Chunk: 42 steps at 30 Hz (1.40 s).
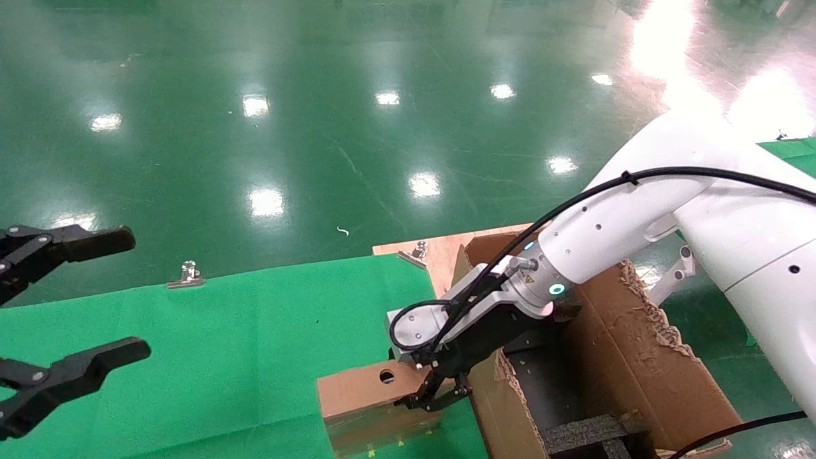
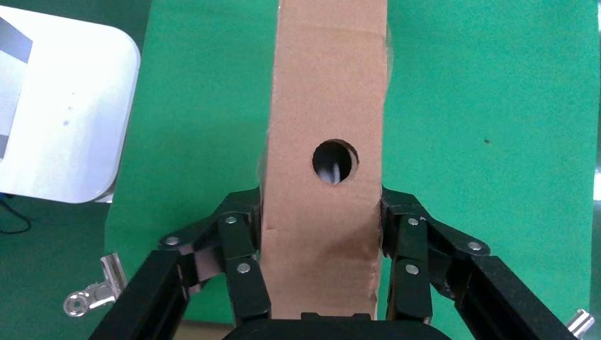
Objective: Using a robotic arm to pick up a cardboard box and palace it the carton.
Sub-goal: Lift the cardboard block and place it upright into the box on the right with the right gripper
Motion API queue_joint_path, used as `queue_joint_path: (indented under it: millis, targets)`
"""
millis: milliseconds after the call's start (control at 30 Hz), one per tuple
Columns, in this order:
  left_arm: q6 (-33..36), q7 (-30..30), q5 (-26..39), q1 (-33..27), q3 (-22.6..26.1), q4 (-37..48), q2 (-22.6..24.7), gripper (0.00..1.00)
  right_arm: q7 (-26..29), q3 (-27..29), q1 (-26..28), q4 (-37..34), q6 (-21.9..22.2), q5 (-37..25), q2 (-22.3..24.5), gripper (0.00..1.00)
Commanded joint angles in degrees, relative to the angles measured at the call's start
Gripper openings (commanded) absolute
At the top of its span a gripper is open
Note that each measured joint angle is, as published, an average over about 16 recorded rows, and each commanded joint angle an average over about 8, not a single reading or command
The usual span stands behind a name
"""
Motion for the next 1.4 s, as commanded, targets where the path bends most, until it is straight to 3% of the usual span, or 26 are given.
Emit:
queue_joint_path:
  millis: [33, 333, 900, 1167, 1400]
  targets:
    - [0.0, 0.0, 0.0, 0.0, 0.0, 0.0, 0.0, 1.00, 0.0, 0.0, 0.0, 0.0, 0.0, 0.0, 0.0, 0.00]
    - [0.0, 0.0, 0.0, 0.0, 0.0, 0.0, 0.0, 1.00, 1.4, 1.0, 2.6, -0.6, 1.1, 1.1, 2.0, 0.00]
    - [0.0, 0.0, 0.0, 0.0, 0.0, 0.0, 0.0, 1.00, 2.6, 4.2, 23.3, -7.8, 0.3, 3.7, 9.6, 0.00]
    - [0.0, 0.0, 0.0, 0.0, 0.0, 0.0, 0.0, 1.00, 2.7, 2.7, 25.5, -9.2, 0.6, 3.2, 13.2, 0.00]
    - [0.0, 0.0, 0.0, 0.0, 0.0, 0.0, 0.0, 1.00, 4.7, 0.5, 26.2, -7.7, 0.1, 1.2, 19.7, 0.00]
